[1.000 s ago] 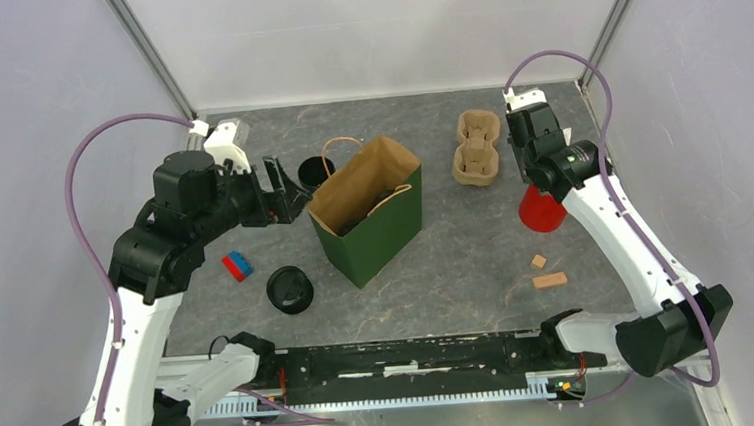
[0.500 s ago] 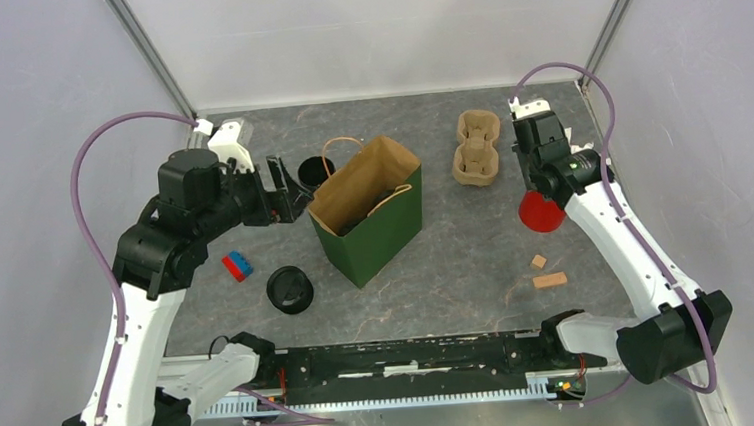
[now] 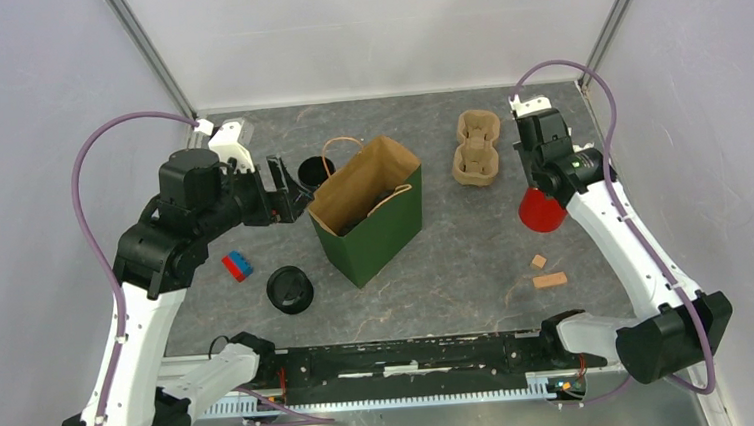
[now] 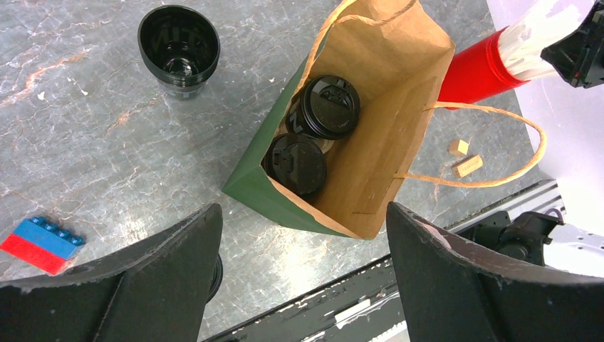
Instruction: Pack the takeout coffee
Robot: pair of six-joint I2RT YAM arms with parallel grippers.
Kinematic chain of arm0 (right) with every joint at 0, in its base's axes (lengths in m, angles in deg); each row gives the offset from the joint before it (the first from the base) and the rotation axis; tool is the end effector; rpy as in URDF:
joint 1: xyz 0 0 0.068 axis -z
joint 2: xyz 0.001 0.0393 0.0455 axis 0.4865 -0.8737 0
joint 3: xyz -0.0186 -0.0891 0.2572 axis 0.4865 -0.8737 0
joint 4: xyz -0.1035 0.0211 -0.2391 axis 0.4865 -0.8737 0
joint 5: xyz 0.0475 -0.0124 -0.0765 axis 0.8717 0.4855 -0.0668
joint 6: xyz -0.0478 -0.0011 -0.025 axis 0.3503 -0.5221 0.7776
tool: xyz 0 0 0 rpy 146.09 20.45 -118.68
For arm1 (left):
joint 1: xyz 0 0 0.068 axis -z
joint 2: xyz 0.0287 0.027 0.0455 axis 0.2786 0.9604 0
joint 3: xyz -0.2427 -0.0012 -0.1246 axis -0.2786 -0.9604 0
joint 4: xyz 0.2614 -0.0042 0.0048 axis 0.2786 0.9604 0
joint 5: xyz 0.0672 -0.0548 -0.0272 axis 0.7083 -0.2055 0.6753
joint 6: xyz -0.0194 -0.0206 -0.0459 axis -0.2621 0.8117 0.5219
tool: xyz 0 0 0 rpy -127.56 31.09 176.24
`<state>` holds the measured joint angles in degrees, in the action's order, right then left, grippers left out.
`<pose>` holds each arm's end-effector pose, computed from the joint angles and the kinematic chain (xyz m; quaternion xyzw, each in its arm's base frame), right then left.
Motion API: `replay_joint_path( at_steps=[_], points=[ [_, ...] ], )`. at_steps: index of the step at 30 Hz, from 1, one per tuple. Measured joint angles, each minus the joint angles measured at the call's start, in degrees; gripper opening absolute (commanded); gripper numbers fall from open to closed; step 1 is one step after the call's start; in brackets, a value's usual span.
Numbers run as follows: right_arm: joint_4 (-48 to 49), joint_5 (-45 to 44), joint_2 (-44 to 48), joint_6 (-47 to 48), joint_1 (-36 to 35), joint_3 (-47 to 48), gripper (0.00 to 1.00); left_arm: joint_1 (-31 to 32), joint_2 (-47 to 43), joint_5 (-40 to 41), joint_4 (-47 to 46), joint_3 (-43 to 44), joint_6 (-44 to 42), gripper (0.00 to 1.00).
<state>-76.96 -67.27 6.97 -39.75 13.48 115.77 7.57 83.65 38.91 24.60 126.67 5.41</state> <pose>0.2400 0.0494 0.3452 -0.0367 0.9086 -0.1807 0.3749 0.1332 -0.0627 0.4534 0.0511 0.8598 -0.2326 0.4517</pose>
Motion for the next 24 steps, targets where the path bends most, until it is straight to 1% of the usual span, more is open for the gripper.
replay_joint_path(
  at_steps=[7, 13, 16, 22, 24],
  points=[
    [-2.36, 0.07, 0.31, 0.85, 0.00, 3.72, 0.00, 0.00, 0.00, -0.02, 0.00, 0.00, 0.00, 0.91],
    [-6.40, 0.42, 0.50, 1.14, 0.00, 9.44, 0.00, 0.00, 0.02, -0.02, 0.00, 0.00, -0.02, 0.91],
    [-10.10, 0.83, -0.04, 1.27, 0.00, 16.09, 0.00, 0.00, 0.02, -0.04, 0.00, 0.00, -0.02, 0.92],
    [-17.55, 1.27, -3.13, 1.62, 0.00, 35.87, 0.00, 0.00, 0.02, -0.07, 0.00, 0.00, -0.02, 0.92],
    [-18.60, 1.51, -3.06, 1.75, 0.00, 39.93, 0.00, 0.00, 0.02, -0.07, 0.00, 0.00, -0.02, 0.92]
  ],
)
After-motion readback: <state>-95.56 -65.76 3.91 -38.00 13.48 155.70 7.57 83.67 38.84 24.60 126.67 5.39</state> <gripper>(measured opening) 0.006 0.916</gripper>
